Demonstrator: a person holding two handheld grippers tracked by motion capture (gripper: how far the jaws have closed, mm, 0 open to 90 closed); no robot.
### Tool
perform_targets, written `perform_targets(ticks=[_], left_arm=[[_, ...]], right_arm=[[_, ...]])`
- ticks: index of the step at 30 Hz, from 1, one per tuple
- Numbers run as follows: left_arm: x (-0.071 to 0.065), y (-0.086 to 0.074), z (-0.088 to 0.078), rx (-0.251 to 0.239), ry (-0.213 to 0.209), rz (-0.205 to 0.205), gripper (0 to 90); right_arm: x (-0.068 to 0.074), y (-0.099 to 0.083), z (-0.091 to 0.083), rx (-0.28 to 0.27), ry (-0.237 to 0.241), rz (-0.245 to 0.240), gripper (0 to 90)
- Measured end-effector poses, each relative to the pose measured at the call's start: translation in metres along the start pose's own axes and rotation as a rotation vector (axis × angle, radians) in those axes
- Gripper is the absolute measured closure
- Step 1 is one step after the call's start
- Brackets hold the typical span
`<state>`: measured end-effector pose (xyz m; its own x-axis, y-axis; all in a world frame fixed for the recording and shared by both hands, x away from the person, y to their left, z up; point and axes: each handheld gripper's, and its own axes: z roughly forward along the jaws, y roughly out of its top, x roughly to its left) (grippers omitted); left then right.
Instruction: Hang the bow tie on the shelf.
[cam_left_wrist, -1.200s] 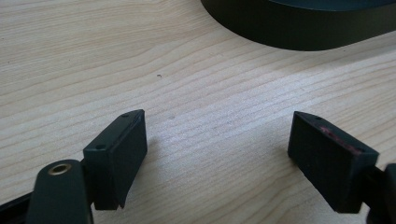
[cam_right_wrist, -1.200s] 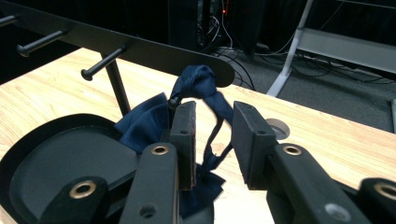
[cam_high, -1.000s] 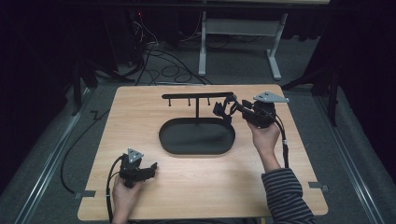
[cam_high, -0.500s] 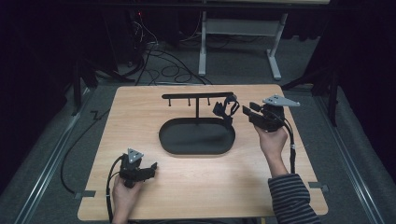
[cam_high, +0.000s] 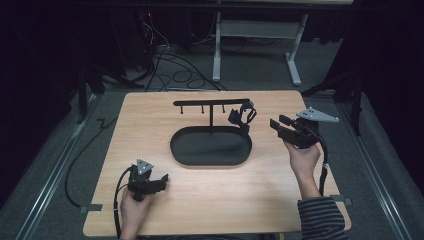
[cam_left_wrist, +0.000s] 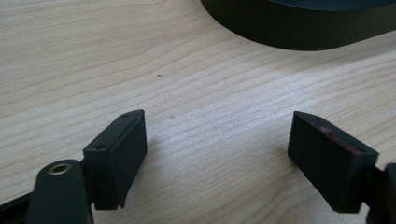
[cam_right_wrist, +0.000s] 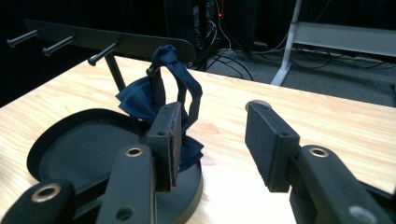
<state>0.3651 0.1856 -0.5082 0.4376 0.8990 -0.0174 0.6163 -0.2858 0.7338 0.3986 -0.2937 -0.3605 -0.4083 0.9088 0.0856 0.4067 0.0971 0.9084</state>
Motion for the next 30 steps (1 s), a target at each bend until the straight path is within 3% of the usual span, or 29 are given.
perform_targets(ticks=[18, 30], left_arm=[[0.0, 0.0, 0.0, 0.001, 0.001, 0.001, 20.2], [0.0, 0.0, 0.0, 0.0, 0.001, 0.002, 20.2]], right_arm=[[-0.01, -0.026, -0.038, -0.024, 0.008, 0.058, 54.1], [-0.012, -0.04, -0.054, -0.035, 0.027, 0.088, 54.1]])
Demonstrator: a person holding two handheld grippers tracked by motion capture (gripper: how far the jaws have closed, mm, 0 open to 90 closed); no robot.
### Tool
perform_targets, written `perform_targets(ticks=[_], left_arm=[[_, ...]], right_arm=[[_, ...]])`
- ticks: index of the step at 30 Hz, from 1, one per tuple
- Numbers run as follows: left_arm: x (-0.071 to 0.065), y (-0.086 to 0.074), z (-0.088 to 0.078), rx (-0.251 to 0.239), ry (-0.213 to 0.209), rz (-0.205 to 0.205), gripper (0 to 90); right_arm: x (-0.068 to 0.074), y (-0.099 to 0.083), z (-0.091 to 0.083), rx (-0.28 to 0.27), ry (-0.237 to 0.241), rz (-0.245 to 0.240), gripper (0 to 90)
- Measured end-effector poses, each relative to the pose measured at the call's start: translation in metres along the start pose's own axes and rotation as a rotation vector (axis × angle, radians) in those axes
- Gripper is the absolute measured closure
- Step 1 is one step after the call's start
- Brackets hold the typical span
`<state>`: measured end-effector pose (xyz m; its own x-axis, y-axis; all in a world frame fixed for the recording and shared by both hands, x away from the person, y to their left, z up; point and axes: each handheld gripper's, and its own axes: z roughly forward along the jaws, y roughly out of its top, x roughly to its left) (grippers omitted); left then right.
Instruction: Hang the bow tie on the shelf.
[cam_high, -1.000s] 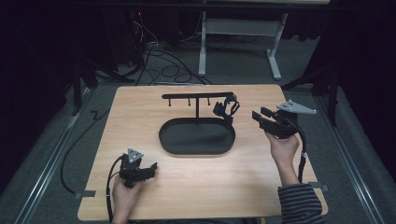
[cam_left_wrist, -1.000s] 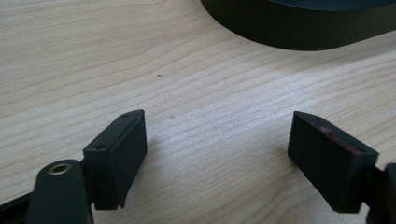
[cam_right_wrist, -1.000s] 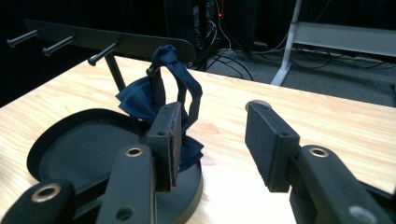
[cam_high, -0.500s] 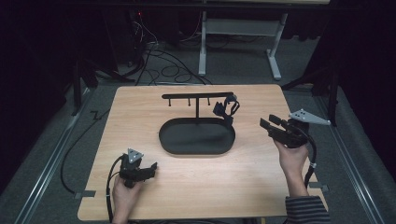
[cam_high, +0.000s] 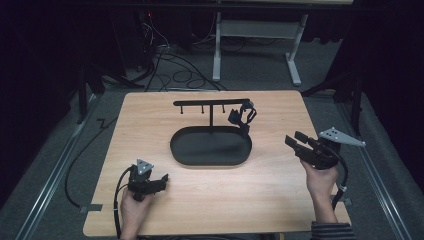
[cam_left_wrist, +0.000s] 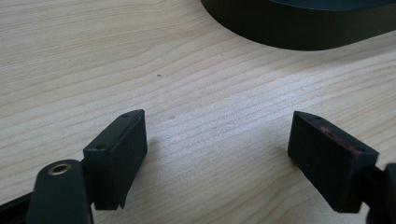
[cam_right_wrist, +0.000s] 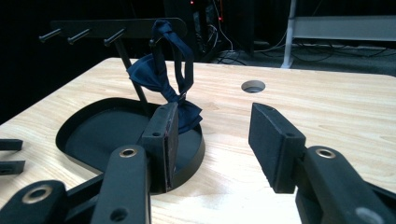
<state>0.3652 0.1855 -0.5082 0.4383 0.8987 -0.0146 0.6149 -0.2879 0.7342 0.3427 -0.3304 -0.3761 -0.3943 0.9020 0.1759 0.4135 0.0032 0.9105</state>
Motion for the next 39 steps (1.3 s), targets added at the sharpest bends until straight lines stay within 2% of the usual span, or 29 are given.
perform_targets(ticks=[16, 35, 39], left_arm=[[0.0, 0.0, 0.0, 0.0, 0.0, 0.0, 20.3], [0.0, 0.0, 0.0, 0.001, 0.0, 0.0, 20.4], [0.0, 0.0, 0.0, 0.0, 0.0, 0.0, 20.3]], right_arm=[[-0.005, -0.02, -0.01, 0.004, 0.002, 0.035, 54.1], [-0.005, -0.046, -0.008, 0.017, 0.033, 0.078, 54.2], [-0.007, -0.052, -0.009, 0.016, 0.032, 0.1, 54.2]])
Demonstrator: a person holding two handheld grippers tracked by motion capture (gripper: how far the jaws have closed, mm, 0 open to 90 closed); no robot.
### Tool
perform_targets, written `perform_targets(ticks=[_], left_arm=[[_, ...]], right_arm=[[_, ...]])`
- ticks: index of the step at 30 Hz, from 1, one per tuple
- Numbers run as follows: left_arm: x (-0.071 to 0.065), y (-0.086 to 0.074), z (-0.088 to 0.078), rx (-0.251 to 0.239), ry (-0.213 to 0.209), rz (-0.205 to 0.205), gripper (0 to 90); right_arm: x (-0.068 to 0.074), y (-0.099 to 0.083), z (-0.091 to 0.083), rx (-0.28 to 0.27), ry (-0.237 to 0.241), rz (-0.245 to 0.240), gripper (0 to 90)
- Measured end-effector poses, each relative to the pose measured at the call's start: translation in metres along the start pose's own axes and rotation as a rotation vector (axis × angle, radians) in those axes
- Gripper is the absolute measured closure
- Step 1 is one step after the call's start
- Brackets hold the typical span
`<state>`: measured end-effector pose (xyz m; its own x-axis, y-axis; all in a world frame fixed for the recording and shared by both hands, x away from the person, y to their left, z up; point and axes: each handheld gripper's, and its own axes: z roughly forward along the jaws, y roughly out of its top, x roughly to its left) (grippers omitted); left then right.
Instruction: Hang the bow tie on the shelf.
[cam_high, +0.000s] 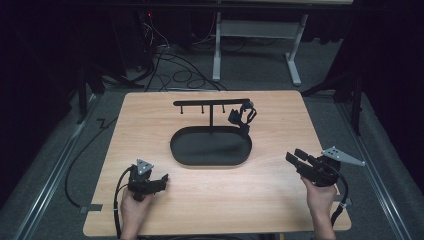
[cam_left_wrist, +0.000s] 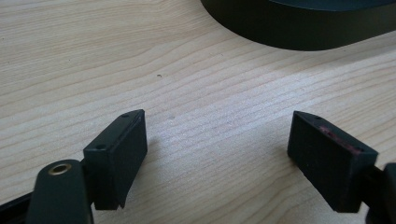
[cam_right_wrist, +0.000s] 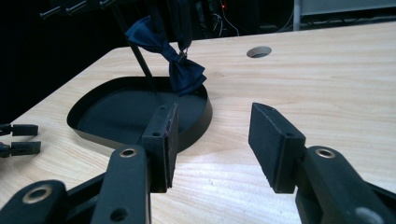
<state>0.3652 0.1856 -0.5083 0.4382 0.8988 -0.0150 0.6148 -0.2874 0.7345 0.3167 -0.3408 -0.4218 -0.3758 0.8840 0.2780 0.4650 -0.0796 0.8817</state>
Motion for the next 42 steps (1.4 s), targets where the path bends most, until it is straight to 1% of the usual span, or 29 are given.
perform_targets(ticks=[4, 6, 11, 12, 15, 25, 31, 42], left_arm=[[0.0, 0.0, 0.0, 0.0, 0.0, 0.0, 20.3], [0.0, 0.0, 0.0, 0.0, 0.0, 0.0, 20.4], [0.0, 0.0, 0.0, 0.001, 0.0, 0.0, 20.4], [0.0, 0.0, 0.0, 0.001, 0.0, 0.0, 20.3], [0.0, 0.0, 0.0, 0.0, 0.0, 0.0, 20.4], [0.0, 0.0, 0.0, 0.0, 0.0, 0.0, 20.3], [0.0, 0.0, 0.0, 0.0, 0.001, 0.0, 20.3], [0.0, 0.0, 0.0, 0.0, 0.0, 0.0, 20.3]], right_arm=[[0.0, -0.006, 0.002, 0.005, 0.007, 0.014, 54.2], [0.001, -0.01, 0.004, 0.009, 0.02, 0.03, 54.2], [0.004, -0.014, 0.013, 0.022, 0.036, 0.034, 54.2], [0.004, -0.015, 0.014, 0.022, 0.038, 0.029, 54.2], [0.006, -0.017, 0.018, 0.025, 0.044, 0.036, 54.3], [0.011, -0.021, 0.03, 0.047, 0.051, 0.022, 54.4], [0.013, -0.025, 0.037, 0.068, 0.054, 0.025, 54.5], [0.019, -0.03, 0.051, 0.117, 0.058, -0.007, 54.6]])
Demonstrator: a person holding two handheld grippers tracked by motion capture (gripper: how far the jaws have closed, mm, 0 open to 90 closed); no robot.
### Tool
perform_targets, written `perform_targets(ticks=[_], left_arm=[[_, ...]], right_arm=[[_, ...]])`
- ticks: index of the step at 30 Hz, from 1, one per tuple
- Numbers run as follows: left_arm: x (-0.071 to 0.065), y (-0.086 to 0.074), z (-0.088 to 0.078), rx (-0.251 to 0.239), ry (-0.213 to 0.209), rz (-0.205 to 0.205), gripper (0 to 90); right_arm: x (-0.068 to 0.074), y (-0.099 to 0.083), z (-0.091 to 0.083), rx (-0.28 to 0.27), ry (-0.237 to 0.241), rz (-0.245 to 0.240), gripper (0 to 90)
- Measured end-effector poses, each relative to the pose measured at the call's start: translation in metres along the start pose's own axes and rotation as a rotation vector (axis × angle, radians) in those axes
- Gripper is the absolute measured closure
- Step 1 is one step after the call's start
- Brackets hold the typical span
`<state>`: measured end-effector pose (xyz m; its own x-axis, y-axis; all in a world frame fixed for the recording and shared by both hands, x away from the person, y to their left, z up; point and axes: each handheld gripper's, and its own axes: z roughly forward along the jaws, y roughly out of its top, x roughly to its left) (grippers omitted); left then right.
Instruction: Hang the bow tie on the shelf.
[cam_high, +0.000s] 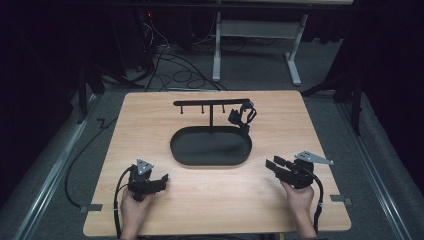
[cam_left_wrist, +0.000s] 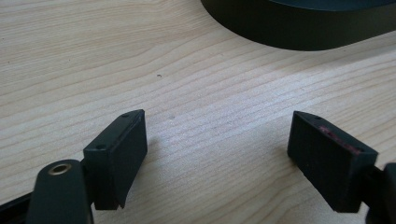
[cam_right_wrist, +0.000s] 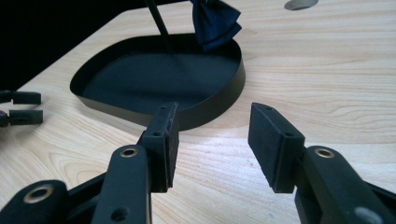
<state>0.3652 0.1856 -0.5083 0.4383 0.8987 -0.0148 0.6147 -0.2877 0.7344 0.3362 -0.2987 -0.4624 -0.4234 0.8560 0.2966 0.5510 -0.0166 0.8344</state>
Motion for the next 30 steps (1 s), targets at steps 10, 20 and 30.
perform_targets(ticks=[10, 20, 30], left_arm=[[0.0, 0.0, 0.0, 0.0, 0.0, 0.0, 20.4], [0.0, 0.0, 0.0, 0.001, -0.001, 0.0, 20.3], [0.0, 0.0, 0.0, 0.0, 0.0, -0.002, 20.4]], right_arm=[[0.002, -0.006, 0.013, 0.042, 0.001, -0.01, 56.2], [0.005, -0.01, 0.03, 0.096, -0.011, -0.03, 55.5], [0.011, -0.014, 0.042, 0.142, -0.055, -0.087, 54.6]])
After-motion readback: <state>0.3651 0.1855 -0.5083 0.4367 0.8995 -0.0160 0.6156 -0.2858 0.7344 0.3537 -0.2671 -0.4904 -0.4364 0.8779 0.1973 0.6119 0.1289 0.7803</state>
